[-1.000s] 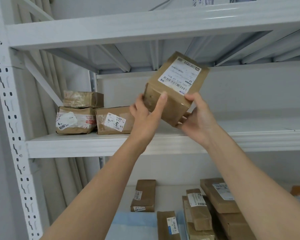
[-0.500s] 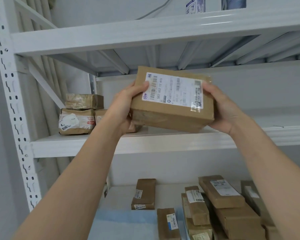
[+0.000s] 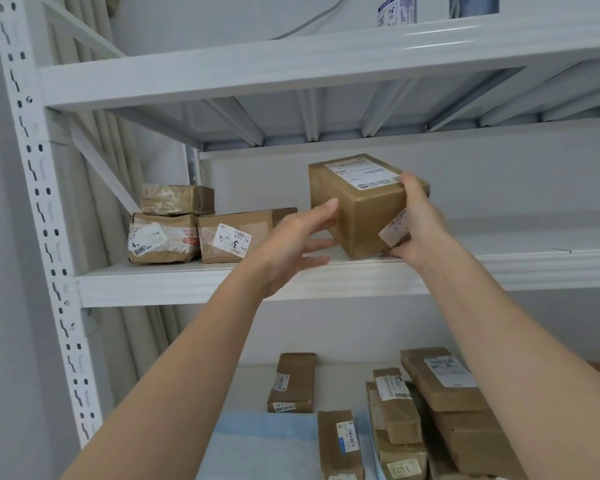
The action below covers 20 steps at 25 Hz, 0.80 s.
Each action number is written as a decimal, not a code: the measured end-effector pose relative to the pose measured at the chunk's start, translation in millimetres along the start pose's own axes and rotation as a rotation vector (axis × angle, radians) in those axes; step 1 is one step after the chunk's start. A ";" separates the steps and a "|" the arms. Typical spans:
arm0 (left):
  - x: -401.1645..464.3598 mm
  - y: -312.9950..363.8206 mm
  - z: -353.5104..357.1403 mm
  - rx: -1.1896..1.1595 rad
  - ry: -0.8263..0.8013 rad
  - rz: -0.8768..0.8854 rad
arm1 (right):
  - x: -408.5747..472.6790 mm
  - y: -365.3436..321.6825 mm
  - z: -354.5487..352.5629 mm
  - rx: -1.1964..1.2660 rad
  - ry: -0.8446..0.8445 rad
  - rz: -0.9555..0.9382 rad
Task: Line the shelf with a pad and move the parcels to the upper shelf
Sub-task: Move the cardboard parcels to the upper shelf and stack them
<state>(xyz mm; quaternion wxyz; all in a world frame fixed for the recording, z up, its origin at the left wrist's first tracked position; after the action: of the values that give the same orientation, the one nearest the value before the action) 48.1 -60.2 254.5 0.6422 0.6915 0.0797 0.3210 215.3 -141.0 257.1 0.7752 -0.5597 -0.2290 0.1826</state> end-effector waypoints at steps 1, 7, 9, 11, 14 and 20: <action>0.7 -2.3 0.9 0.002 -0.028 0.004 | 2.7 1.0 2.4 -0.042 0.009 -0.005; 0.6 -3.3 -16.5 0.003 0.091 0.141 | 8.2 10.5 13.9 -0.406 -0.004 -0.117; -1.0 -6.6 -22.3 0.084 0.132 0.179 | 5.9 11.8 17.0 -0.418 -0.034 -0.187; -1.4 -10.2 -28.4 0.128 0.198 0.200 | 0.7 12.6 18.7 -0.413 -0.065 -0.244; -3.1 -13.4 -38.0 0.129 0.367 0.280 | -4.8 14.9 21.6 -0.447 -0.109 -0.356; -4.3 -20.4 -49.3 0.131 0.580 0.347 | -7.6 19.2 25.7 -0.452 -0.085 -0.465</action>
<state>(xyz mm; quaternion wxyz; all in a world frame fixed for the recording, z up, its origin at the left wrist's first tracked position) 23.9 -17.8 232.4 0.4828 0.6146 0.1606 0.6028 194.1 -119.1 244.6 0.6421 -0.6422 -0.4175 -0.0317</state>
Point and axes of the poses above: each hand's wrist, its own x-axis towards the middle knuckle, its own z-axis out of the palm, y = z × x, the point moved 3 cm from there along x, towards the middle knuckle, and after that the axes turned 13 degrees about -x, right-handed, at the moved point
